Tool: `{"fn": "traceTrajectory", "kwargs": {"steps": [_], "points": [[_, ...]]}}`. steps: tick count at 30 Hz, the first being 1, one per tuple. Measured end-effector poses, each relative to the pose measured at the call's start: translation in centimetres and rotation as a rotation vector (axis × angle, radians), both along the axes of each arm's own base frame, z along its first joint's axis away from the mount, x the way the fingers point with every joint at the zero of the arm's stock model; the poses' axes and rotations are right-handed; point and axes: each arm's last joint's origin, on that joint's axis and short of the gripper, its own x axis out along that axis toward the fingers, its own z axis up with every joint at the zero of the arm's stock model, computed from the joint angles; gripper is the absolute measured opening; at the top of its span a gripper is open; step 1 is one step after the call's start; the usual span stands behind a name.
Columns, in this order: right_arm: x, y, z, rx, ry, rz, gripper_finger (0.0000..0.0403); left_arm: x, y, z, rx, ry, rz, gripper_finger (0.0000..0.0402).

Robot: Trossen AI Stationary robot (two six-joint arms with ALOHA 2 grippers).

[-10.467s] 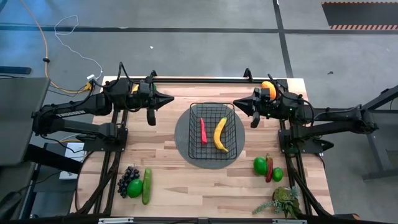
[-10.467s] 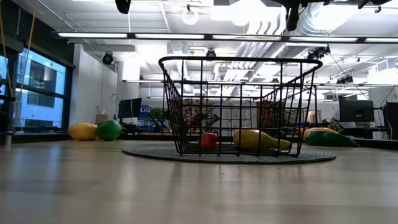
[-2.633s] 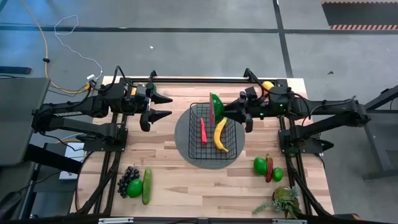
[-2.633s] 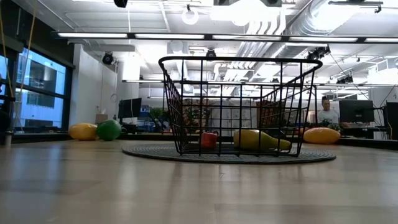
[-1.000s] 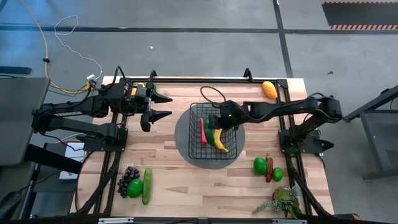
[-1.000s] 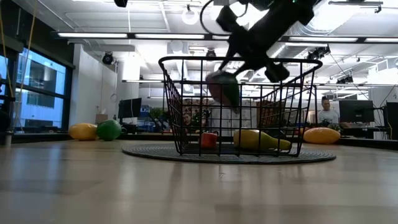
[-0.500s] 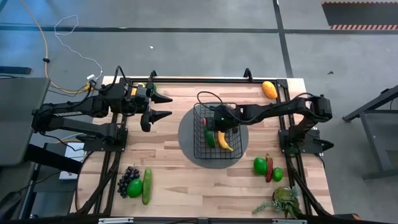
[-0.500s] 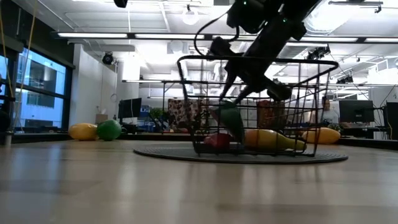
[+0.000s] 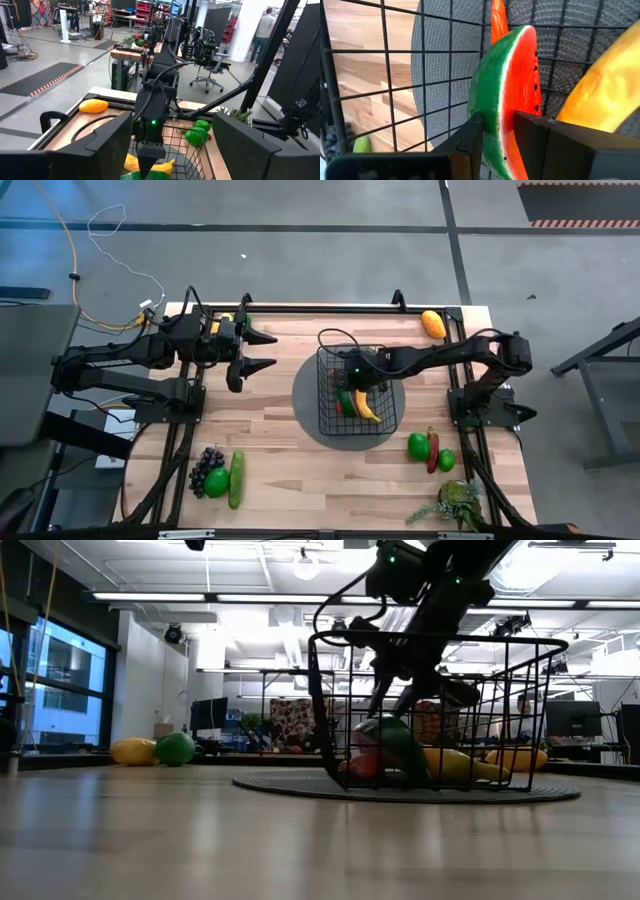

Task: Build produce basket
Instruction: Put the watermelon into the black wire basket

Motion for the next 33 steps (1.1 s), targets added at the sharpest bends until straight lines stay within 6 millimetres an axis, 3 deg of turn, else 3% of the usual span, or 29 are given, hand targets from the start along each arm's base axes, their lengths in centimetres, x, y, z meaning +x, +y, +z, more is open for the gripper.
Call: {"fn": "traceTrajectory", "kwargs": {"steps": [12,23,33], "points": [[0.1,-0.4,-0.5,-0.053,0.025,-0.019,0.0086,0.0,0.0,0.0,0.000,-0.001,0.003,0.0264],[-0.1,-0.8,-0.5,-0.081,0.039,0.037,0.0172,0.0,0.0,0.0,0.000,0.000,0.003,0.0264],[-1.2,-1.4,2.0,-0.100,-0.031,0.068,0.0178,0.0,0.0,0.0,0.000,0.000,0.003,0.0264]]}}
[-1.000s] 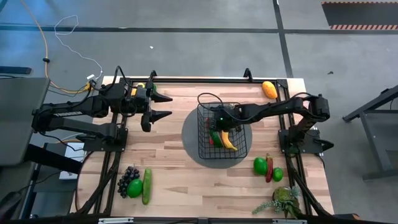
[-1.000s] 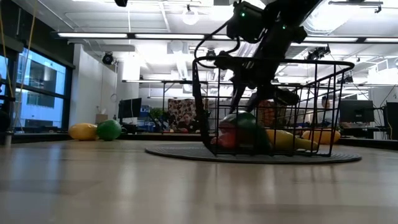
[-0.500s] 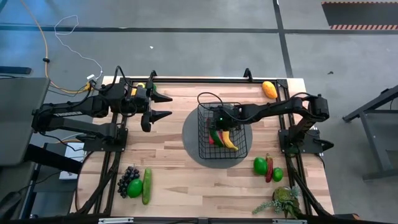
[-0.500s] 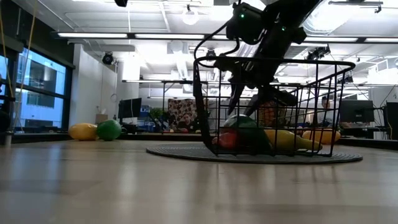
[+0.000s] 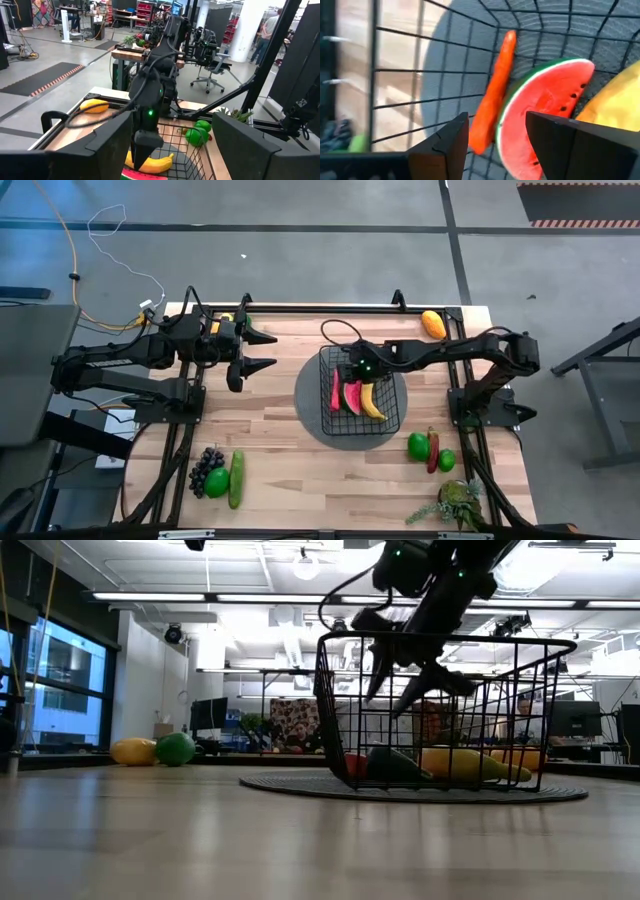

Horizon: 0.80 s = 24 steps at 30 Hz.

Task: Build produce basket
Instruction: Put the watermelon into the black wire basket, then put the green cucumber into the black wire basket

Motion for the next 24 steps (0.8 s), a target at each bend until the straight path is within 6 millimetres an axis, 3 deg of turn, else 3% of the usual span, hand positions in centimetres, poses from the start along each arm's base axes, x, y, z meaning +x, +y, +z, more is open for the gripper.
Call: {"fn": "traceTrajectory", "kwargs": {"steps": [8,12,19,24], "points": [[0.7,0.7,1.1,-0.039,-0.126,0.146,0.0178,0.0,0.1,0.0,0.002,0.000,0.028,0.0264],[-0.2,0.0,3.7,-0.174,-0.177,0.220,0.0178,0.0,0.1,0.0,-0.015,-0.003,0.032,0.0264],[-5.5,0.1,9.4,-0.432,-0.213,0.334,0.0178,0.0,0.1,0.0,-0.027,-0.005,0.030,0.0264],[-9.7,1.5,11.4,-0.511,-0.160,0.415,0.0178,0.0,0.1,0.0,-0.040,-0.008,0.046,0.0264]]}}
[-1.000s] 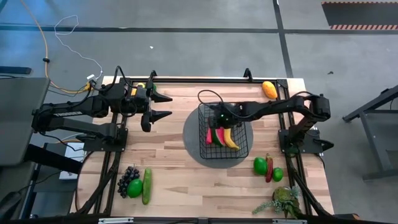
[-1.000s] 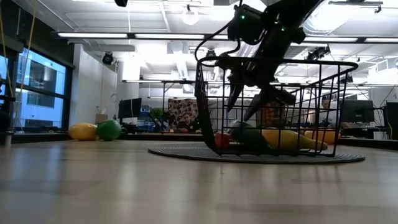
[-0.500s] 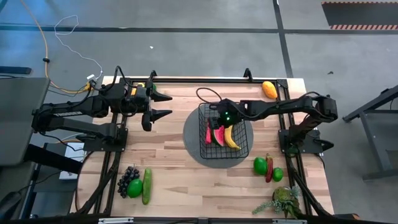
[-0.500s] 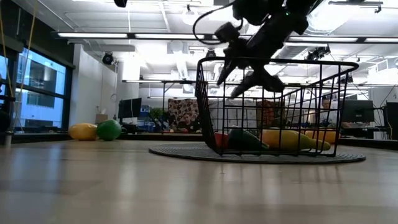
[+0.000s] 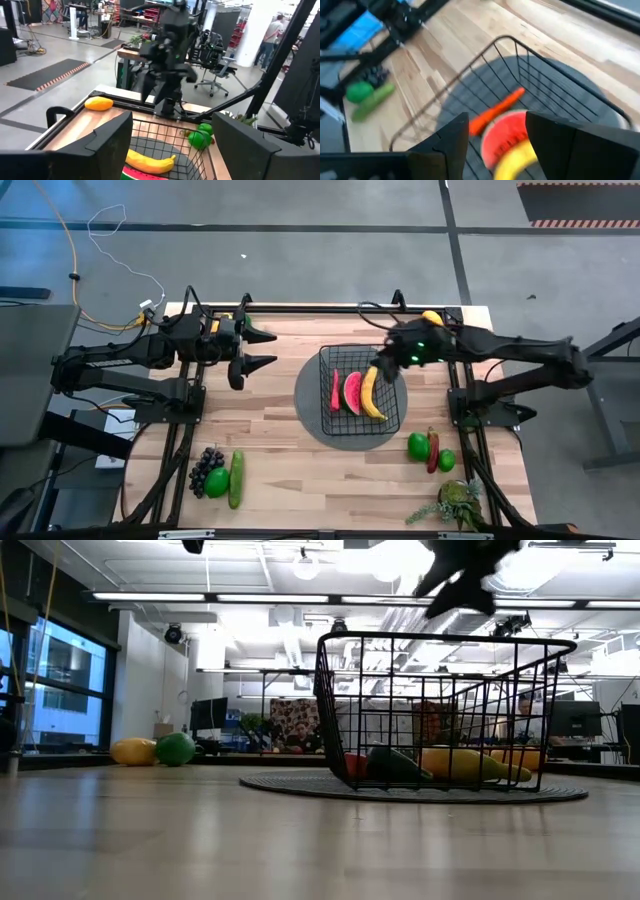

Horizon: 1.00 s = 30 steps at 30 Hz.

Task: Build produce basket
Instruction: Put the green cucumber into the black wire basket

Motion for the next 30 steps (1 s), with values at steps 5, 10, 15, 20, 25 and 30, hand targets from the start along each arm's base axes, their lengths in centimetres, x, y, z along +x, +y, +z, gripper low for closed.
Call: {"fn": "traceTrajectory", "kwargs": {"steps": [5,10,15,20,25,30], "points": [[-2.9,1.5,-0.5,-0.055,-0.008,0.008,0.0178,0.0,0.0,0.0,-0.049,-0.011,0.017,0.0264],[-3.2,2.3,-4.1,-0.009,-0.256,0.002,0.0178,0.0,0.0,0.0,-0.097,-0.022,0.021,0.0264],[-2.3,2.3,-3.7,-0.121,-0.650,0.049,0.0178,0.0,0.0,0.0,-0.109,-0.025,0.022,0.0264],[-2.2,2.3,-2.4,-0.359,-0.759,0.112,0.0178,0.0,0.0,0.0,-0.099,-0.023,0.021,0.0264],[-2.2,2.3,-2.3,-0.345,-0.767,0.107,0.0178,0.0,0.0,0.0,-0.057,-0.013,0.018,0.0264],[-2.2,2.3,-2.5,-0.323,-0.753,0.104,0.0178,0.0,0.0,0.0,-0.032,-0.008,0.011,0.0264]]}}
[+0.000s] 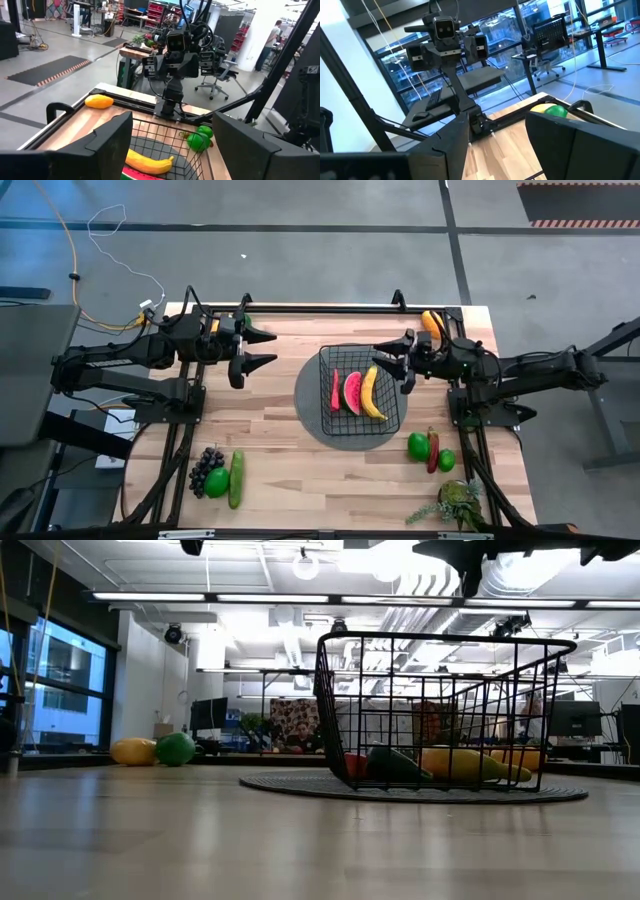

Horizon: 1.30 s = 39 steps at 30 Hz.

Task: Build produce basket
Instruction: Put the green cucumber into the black wire basket

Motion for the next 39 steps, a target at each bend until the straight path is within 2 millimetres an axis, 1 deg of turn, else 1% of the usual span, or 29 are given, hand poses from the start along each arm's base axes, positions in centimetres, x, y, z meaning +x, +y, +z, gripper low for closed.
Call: {"fn": "traceTrajectory", "kwargs": {"steps": [18,20,23,25,30,34,39], "points": [[0.0,0.0,0.0,0.000,0.003,0.000,0.0178,0.0,0.0,0.0,-0.003,-0.001,0.002,0.0264],[0.0,0.0,0.0,0.000,0.003,0.000,0.0178,0.0,0.0,0.0,-0.044,-0.010,0.020,0.0264],[0.0,0.0,0.0,0.000,0.003,0.000,0.0178,0.0,-0.3,0.2,-0.149,0.008,0.039,0.0264],[0.0,0.0,0.0,0.001,0.004,0.000,0.0178,0.1,-0.9,0.3,-0.203,0.086,0.022,0.0264],[0.0,0.0,-0.1,0.001,0.006,0.000,0.0178,-0.1,-2.8,-0.4,-0.423,0.403,0.024,0.0264],[0.0,0.0,-0.1,0.001,0.009,0.000,0.0178,-0.3,-5.1,-2.1,-0.643,0.667,0.050,0.0264],[0.0,0.0,-0.1,0.001,0.013,0.000,0.0178,-0.5,-8.9,-4.4,-0.873,0.962,0.109,0.0264]]}}
